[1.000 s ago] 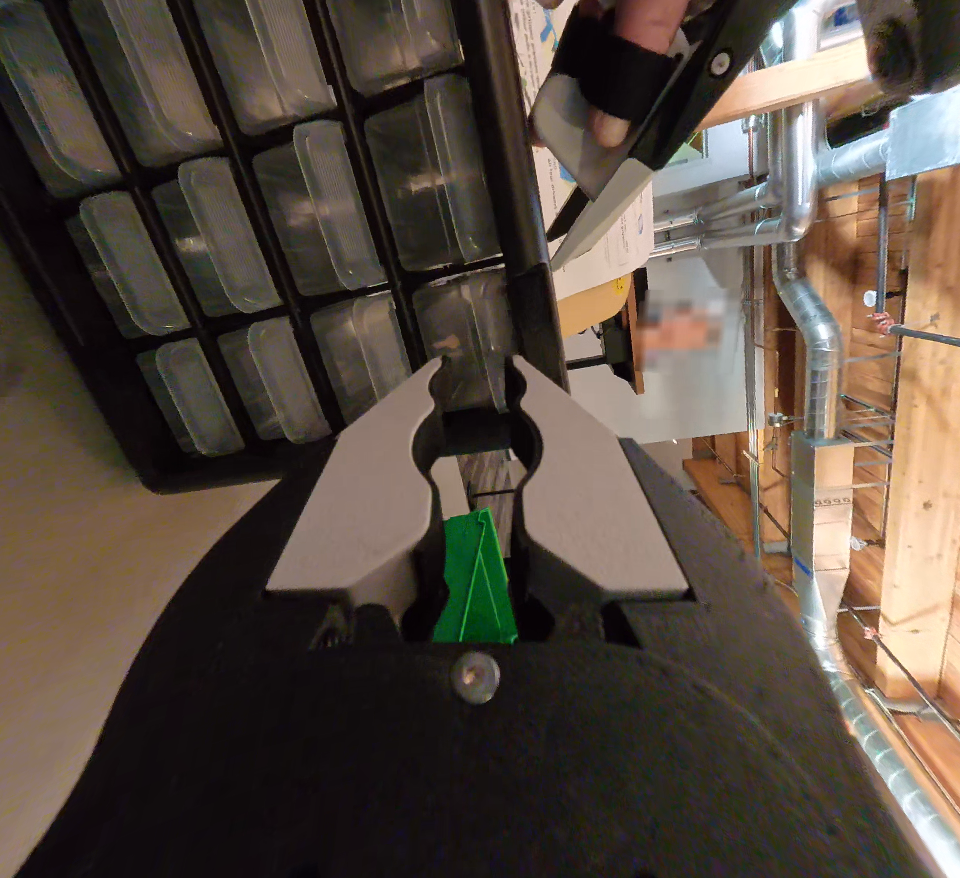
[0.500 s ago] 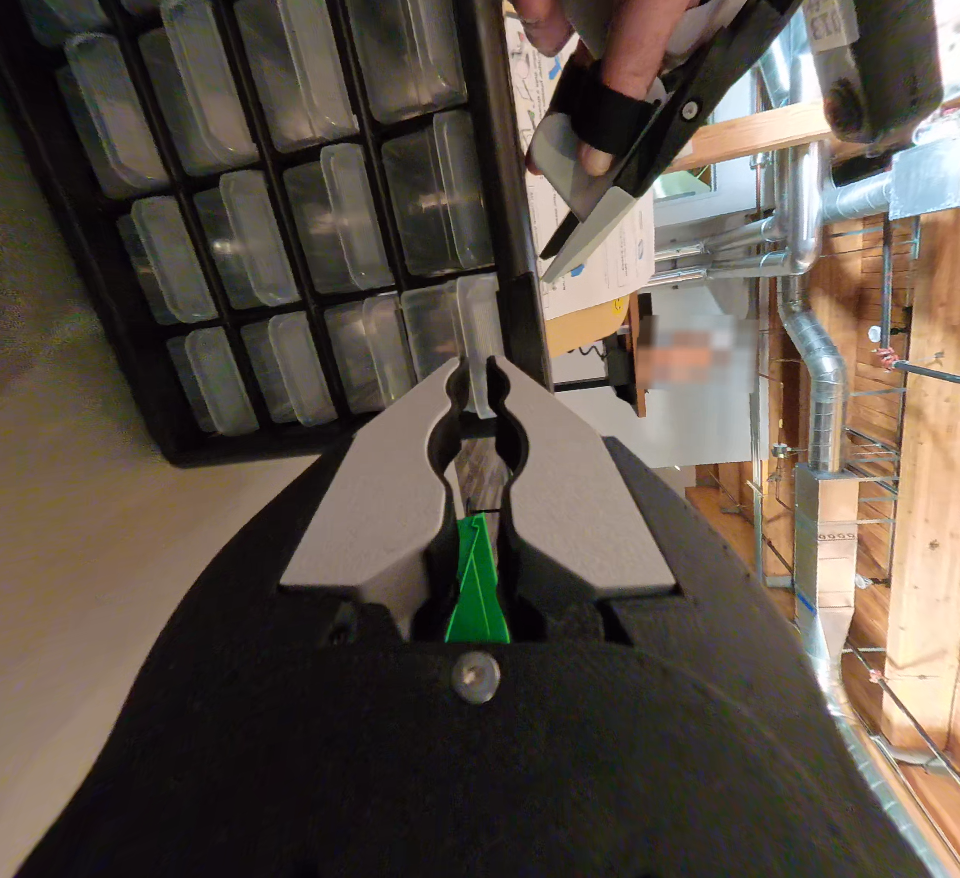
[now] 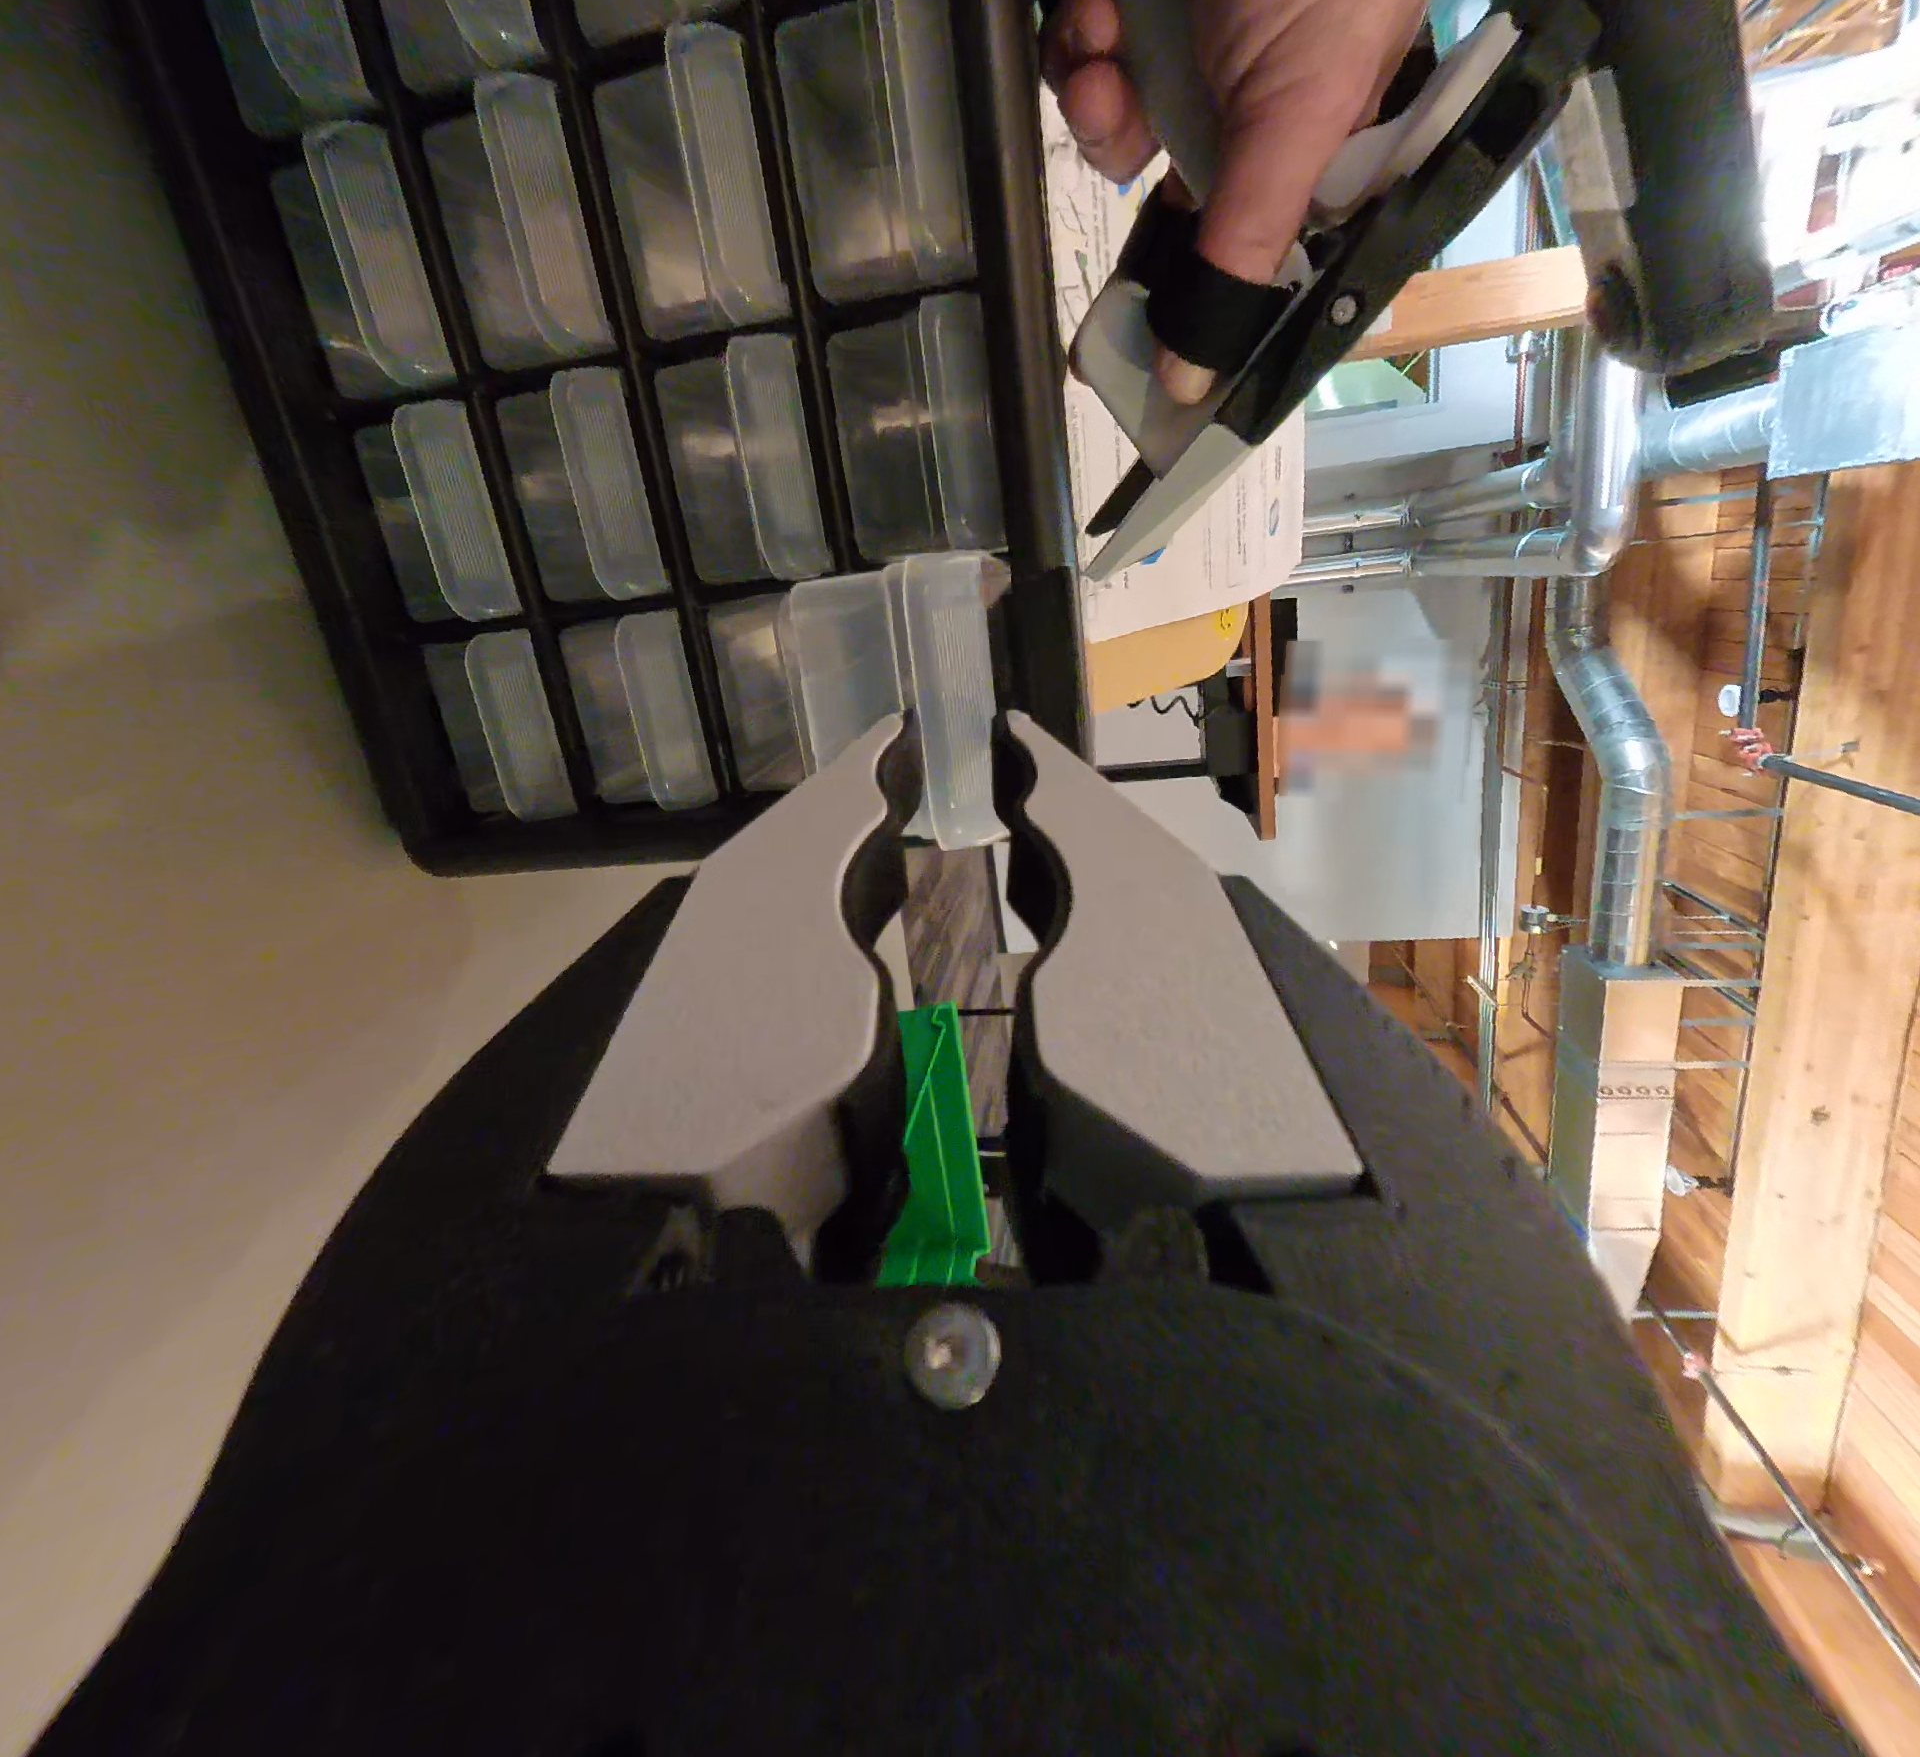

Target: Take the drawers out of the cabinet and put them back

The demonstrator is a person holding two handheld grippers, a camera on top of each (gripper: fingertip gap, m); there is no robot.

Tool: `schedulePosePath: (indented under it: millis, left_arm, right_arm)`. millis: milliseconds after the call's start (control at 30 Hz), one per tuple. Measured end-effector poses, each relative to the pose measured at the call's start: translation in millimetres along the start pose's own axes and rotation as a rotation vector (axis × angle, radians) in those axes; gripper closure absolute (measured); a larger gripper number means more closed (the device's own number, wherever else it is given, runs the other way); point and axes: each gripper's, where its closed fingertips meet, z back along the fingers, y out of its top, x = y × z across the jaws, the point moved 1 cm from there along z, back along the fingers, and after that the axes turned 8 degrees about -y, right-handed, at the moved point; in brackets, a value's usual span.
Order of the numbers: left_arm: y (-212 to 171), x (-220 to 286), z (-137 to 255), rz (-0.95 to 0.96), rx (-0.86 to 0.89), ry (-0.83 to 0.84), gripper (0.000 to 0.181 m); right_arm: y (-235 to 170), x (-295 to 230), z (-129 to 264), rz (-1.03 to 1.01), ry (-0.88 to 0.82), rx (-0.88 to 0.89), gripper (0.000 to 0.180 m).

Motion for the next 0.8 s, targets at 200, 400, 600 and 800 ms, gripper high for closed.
schedulePosePath:
  millis: [200,400,600,800]
  left_arm:
    - [-0.3,-0.4,-0.3,0.016,0.000,-0.014,0.144]
    - [-0.3,-0.5,-0.2,0.016,0.000,-0.012,0.144]
    - [-0.3,-0.5,-0.1,0.019,0.000,-0.011,0.143]
    - [-0.3,-1.0,-0.4,0.023,0.000,-0.014,0.143]
  right_arm:
    - [5.6,2.2,21.2,0.014,-0.006,0.023,0.170]
    - [13.0,4.4,45.8,-0.019,0.017,0.041,0.173]
    - [12.2,-8.3,60.2,-0.029,0.020,0.043,0.172]
    - [17.3,8.6,72.4,-0.071,0.013,0.060,0.174]
